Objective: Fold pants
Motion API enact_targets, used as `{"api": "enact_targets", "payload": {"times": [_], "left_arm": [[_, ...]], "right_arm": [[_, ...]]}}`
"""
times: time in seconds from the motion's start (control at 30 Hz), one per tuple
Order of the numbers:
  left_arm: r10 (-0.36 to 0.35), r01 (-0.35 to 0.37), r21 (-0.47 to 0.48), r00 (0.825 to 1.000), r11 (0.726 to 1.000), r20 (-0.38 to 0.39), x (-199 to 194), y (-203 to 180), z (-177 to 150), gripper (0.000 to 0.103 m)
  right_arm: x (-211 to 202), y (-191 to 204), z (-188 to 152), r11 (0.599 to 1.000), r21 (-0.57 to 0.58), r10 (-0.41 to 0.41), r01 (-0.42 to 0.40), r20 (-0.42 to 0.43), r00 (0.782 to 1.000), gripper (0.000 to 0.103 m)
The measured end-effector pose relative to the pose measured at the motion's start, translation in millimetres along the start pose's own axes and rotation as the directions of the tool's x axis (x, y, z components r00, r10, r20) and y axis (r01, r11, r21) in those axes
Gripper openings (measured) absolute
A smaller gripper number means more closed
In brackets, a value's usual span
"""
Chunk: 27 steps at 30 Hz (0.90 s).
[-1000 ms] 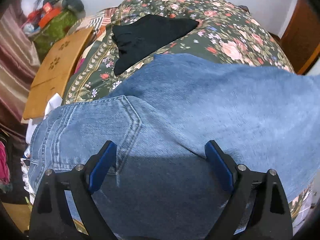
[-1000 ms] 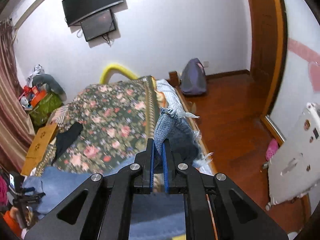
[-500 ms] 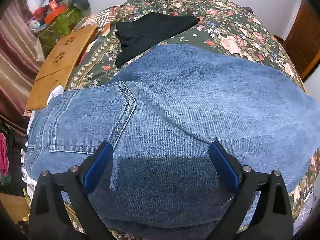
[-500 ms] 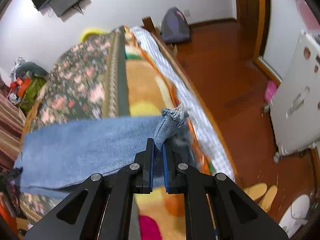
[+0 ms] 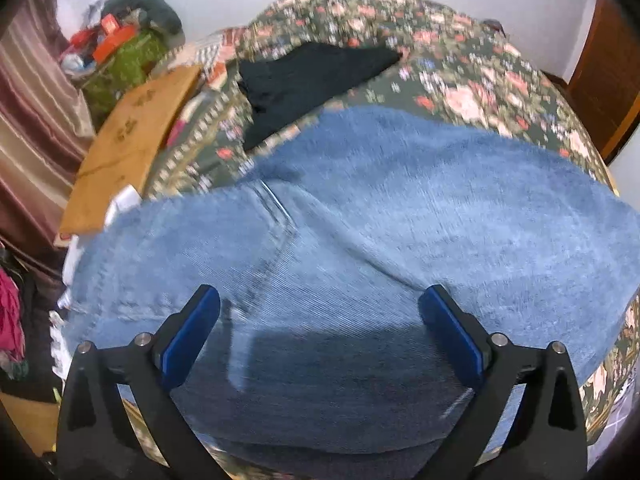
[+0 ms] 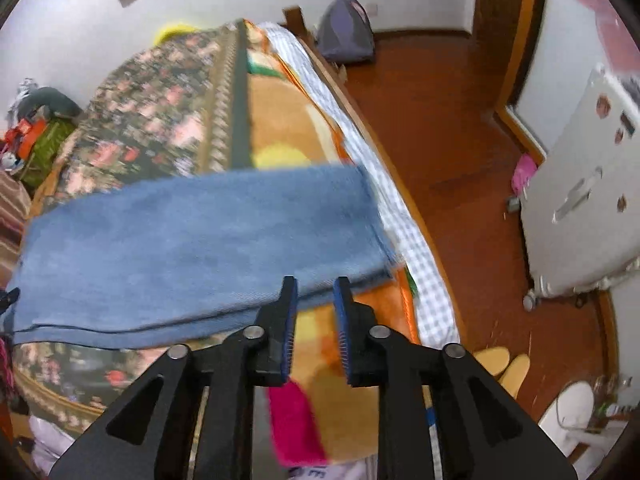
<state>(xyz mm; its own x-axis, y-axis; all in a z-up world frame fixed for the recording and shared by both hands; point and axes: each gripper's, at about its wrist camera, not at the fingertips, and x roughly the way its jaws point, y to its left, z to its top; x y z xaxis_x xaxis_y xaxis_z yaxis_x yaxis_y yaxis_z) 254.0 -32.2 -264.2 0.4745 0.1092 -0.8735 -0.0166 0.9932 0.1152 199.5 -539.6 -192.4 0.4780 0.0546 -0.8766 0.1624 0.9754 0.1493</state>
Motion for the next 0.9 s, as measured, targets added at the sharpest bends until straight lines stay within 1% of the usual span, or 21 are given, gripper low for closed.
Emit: {"api": "enact_targets", "payload": {"times": [0.13,0.2,0.27,0.33,0.4,0.47,0.53,0.6,0.73,0.8,0.83,0.9], "left_arm": [[-0.005,0.006,-0.013,0.997,1.000,0.079,-24,27,11,0.102],[-0.011,0.014,-0.029,0.993,0.999,0.117,-36,48,17,0.102],[-0.016,0.024,-0.047,0.989,0.999,0.146,-45,72,23,0.102],[-0.015,0.025,-0.065,0.986,0.998,0.165,-52,98,29,0.102],[-0.005,0.019,-0.078,0.984,0.997,0.175,-54,122,32,0.102],[0.017,0.000,-0.092,0.983,0.996,0.182,-52,150,35,0.102],[0.033,-0.015,-0.102,0.983,0.995,0.179,-46,176,35,0.102],[0.043,-0.024,-0.116,0.986,0.993,0.162,-35,199,34,0.102],[0.041,-0.026,-0.139,0.993,0.990,0.106,-2,241,28,0.102],[0.036,-0.023,-0.165,0.996,0.986,0.078,17,259,24,0.102],[0.027,-0.015,-0.174,0.998,0.985,0.064,27,267,22,0.101],[0.003,0.004,-0.186,0.999,0.983,0.035,44,279,17,0.093]], "right_arm": [[-29,40,14,0.998,-0.055,0.028,-0.024,0.074,0.997,0.020],[-43,70,23,0.994,-0.100,0.065,-0.053,0.119,0.991,0.020],[-51,100,29,0.987,-0.142,0.100,-0.079,0.153,0.983,0.024],[-58,129,34,0.977,-0.187,0.141,-0.107,0.182,0.973,0.034],[-63,167,39,0.959,-0.251,0.188,-0.133,0.211,0.959,0.036],[-61,200,42,0.942,-0.299,0.220,-0.150,0.216,0.951,0.036],[-56,231,45,0.925,-0.335,0.258,-0.179,0.207,0.944,0.036],[-44,267,50,0.900,-0.377,0.301,-0.218,0.177,0.937,0.036],[-15,324,53,0.860,-0.443,0.334,-0.252,0.118,0.935,0.036],[7,357,53,0.835,-0.480,0.343,-0.269,0.073,0.936,0.036],[14,370,53,0.826,-0.492,0.346,-0.275,0.058,0.936,0.037],[38,400,51,0.805,-0.515,0.349,-0.295,0.009,0.937,0.036]]}}
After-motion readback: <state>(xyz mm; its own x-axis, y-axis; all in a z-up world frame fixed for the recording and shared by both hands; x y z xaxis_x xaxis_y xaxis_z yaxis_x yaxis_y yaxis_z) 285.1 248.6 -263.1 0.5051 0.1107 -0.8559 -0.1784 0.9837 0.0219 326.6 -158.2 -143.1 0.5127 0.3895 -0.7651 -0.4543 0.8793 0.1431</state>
